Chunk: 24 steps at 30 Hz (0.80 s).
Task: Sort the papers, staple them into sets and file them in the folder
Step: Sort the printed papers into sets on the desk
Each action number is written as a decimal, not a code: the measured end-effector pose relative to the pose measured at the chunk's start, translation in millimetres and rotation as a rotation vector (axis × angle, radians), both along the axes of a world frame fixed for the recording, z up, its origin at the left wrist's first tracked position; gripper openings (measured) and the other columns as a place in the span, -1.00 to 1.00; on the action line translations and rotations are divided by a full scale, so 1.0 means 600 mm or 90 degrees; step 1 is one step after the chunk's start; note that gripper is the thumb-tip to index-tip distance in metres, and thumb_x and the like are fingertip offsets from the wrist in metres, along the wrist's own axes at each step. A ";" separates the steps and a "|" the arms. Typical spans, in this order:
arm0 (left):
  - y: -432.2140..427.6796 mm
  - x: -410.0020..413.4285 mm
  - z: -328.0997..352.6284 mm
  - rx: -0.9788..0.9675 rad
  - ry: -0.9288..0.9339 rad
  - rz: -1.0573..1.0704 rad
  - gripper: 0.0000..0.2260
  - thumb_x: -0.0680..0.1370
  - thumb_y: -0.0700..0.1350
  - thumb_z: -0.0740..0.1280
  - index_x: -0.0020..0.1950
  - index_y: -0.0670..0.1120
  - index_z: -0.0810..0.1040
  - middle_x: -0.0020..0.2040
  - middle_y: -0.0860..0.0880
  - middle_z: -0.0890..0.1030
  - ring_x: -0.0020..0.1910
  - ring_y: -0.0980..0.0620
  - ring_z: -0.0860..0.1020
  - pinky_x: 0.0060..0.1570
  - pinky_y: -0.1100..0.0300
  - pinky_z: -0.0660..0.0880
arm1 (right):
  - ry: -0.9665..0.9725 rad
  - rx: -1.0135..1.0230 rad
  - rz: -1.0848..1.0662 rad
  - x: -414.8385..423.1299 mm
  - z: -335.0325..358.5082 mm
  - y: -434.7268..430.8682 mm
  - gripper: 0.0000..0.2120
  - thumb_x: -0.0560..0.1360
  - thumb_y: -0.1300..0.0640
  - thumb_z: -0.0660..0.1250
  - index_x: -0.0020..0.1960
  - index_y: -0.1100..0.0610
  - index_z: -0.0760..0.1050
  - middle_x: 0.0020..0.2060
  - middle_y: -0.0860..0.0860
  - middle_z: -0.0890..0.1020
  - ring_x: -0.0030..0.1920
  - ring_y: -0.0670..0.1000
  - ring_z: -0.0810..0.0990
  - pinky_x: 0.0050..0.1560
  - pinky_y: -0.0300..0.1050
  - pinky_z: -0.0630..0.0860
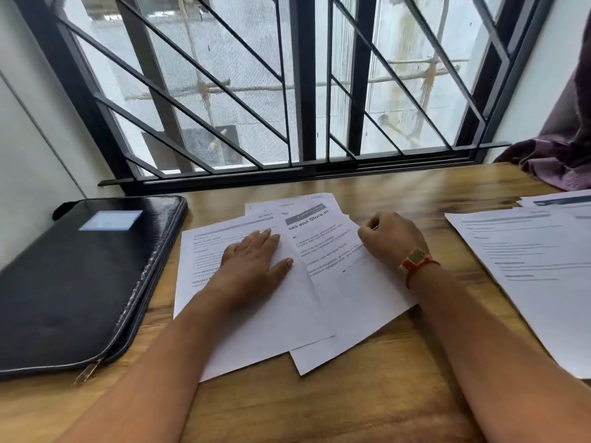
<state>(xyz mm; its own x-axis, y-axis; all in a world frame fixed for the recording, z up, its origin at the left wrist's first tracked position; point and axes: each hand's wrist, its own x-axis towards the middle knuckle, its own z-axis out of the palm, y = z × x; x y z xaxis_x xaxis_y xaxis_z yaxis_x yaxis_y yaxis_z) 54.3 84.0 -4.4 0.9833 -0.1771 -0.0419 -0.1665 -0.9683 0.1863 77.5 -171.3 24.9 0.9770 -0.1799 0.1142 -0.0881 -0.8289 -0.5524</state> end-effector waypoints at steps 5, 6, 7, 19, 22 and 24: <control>0.000 -0.001 0.002 0.000 0.002 0.002 -0.39 0.65 0.27 0.02 0.64 0.06 0.03 0.65 0.05 -0.01 0.62 0.07 -0.08 0.56 0.00 -0.12 | 0.025 -0.001 0.050 0.005 -0.003 -0.003 -0.85 0.48 -0.11 0.36 -0.17 -0.05 0.53 -0.17 -0.05 0.65 -0.11 0.04 0.60 -0.16 -0.15 0.40; -0.001 -0.001 0.002 -0.001 0.002 0.002 -0.40 0.65 0.27 0.02 0.64 0.06 0.04 0.65 0.05 -0.01 0.62 0.07 -0.07 0.56 0.00 -0.12 | 0.027 -0.002 0.058 0.007 -0.004 -0.004 -0.85 0.48 -0.12 0.37 -0.15 -0.05 0.54 -0.16 -0.05 0.66 -0.11 0.04 0.61 -0.16 -0.15 0.40; -0.001 -0.001 0.002 -0.003 0.003 0.001 -0.40 0.65 0.27 0.02 0.64 0.06 0.04 0.65 0.05 -0.01 0.62 0.07 -0.07 0.56 0.00 -0.12 | 0.028 -0.002 0.061 0.008 -0.006 -0.005 -0.85 0.48 -0.11 0.37 -0.14 -0.04 0.56 -0.15 -0.04 0.67 -0.11 0.03 0.62 -0.16 -0.15 0.41; 0.003 0.000 0.004 -0.009 -0.010 0.012 -0.40 0.64 0.28 0.03 0.63 0.08 0.06 0.65 0.06 0.03 0.61 0.03 -0.04 0.54 -0.02 -0.09 | 0.042 -0.001 0.202 0.005 -0.006 0.007 -0.75 0.59 -0.05 0.29 -0.08 0.07 0.64 -0.21 -0.03 0.68 -0.19 0.00 0.65 -0.13 -0.01 0.61; 0.003 -0.002 0.004 -0.017 -0.010 -0.001 -0.41 0.64 0.30 0.03 0.63 0.13 0.05 0.65 0.07 0.01 0.61 0.04 -0.06 0.55 -0.02 -0.10 | 0.079 -0.014 0.278 -0.004 0.000 0.023 -0.64 0.64 -0.07 0.20 -0.19 0.09 0.58 -0.27 -0.02 0.63 -0.26 0.00 0.59 -0.31 -0.10 0.47; 0.001 -0.001 0.004 -0.023 -0.012 -0.016 -0.43 0.63 0.30 0.03 0.62 0.19 0.06 0.64 0.08 0.01 0.61 0.06 -0.07 0.54 -0.03 -0.10 | 0.110 -0.047 0.328 -0.013 0.003 0.033 -0.60 0.65 -0.13 0.15 -0.15 0.11 0.58 -0.24 -0.01 0.63 -0.27 -0.03 0.56 -0.33 -0.14 0.41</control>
